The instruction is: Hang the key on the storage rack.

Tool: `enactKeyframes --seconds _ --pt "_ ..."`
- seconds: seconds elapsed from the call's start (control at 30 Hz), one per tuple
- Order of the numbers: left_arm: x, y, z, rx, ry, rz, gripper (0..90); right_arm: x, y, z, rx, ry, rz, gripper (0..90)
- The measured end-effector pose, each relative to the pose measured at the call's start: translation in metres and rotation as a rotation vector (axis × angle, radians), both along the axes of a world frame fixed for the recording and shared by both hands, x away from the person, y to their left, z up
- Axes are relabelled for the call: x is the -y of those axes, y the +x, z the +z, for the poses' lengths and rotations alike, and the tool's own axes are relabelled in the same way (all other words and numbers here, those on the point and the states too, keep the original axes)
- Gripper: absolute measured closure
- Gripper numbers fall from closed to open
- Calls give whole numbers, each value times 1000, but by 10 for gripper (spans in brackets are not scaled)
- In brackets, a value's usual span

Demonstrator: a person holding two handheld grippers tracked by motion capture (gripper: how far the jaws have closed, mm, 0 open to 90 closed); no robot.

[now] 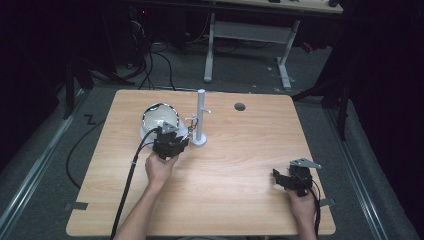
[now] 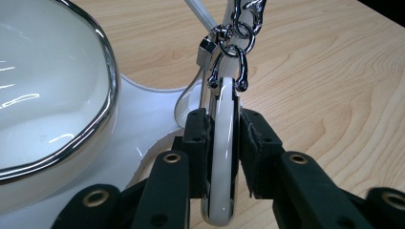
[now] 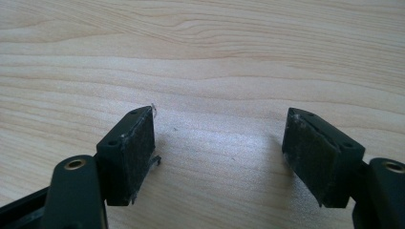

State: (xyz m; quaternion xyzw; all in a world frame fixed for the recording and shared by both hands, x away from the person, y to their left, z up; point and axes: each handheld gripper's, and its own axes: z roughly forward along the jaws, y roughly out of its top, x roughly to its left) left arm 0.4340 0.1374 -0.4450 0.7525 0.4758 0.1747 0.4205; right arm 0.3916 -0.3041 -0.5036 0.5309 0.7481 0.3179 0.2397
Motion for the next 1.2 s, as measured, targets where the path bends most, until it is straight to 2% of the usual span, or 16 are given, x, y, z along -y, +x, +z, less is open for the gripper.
enactKeyframes --seconds 0.17,0.2,0.47,0.93,1.2 --pt "1 0 0 -4 4 8 693 0 0 0 0 0 0 269" --pt "1 -1 0 -4 4 11 652 0 0 0 -1 -1 2 269" --pt "-4 -7 5 16 -10 32 540 0 0 0 0 -1 3 269" --pt "-18 -18 12 32 -27 47 482 0 0 0 0 0 1 269" --pt "-20 -22 16 32 -15 37 468 0 0 0 0 0 1 269"
